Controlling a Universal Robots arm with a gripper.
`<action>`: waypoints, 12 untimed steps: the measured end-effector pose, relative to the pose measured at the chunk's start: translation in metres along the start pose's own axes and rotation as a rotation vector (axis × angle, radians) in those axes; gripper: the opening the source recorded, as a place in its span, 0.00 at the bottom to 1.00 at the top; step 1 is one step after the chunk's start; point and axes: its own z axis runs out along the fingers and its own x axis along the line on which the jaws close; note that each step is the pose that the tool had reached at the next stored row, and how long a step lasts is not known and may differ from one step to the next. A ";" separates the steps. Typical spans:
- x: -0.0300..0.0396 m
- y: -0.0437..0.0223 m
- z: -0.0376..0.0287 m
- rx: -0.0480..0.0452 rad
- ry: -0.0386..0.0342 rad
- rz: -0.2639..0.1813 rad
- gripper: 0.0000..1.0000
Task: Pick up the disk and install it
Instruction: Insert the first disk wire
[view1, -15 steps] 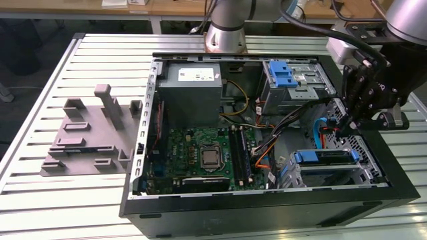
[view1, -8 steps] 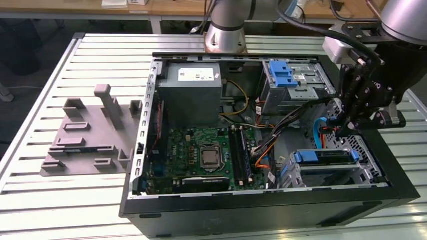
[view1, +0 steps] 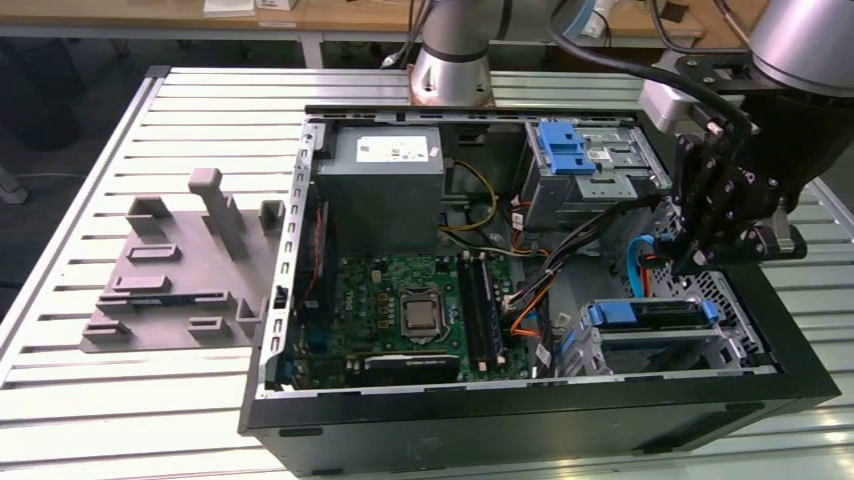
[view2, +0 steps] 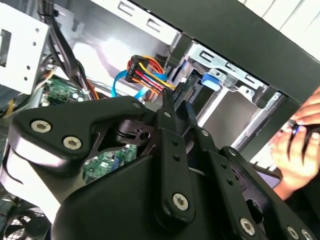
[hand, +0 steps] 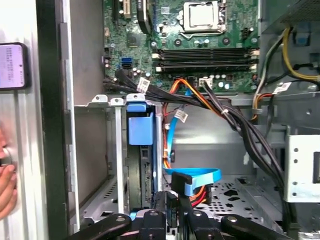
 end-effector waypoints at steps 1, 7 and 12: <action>-0.0003 0.0000 0.0004 0.0005 0.0089 0.000 0.25; -0.0029 0.0002 0.0021 0.0013 0.0264 -0.001 0.25; -0.0038 0.0003 0.0026 0.0013 0.0266 -0.001 0.25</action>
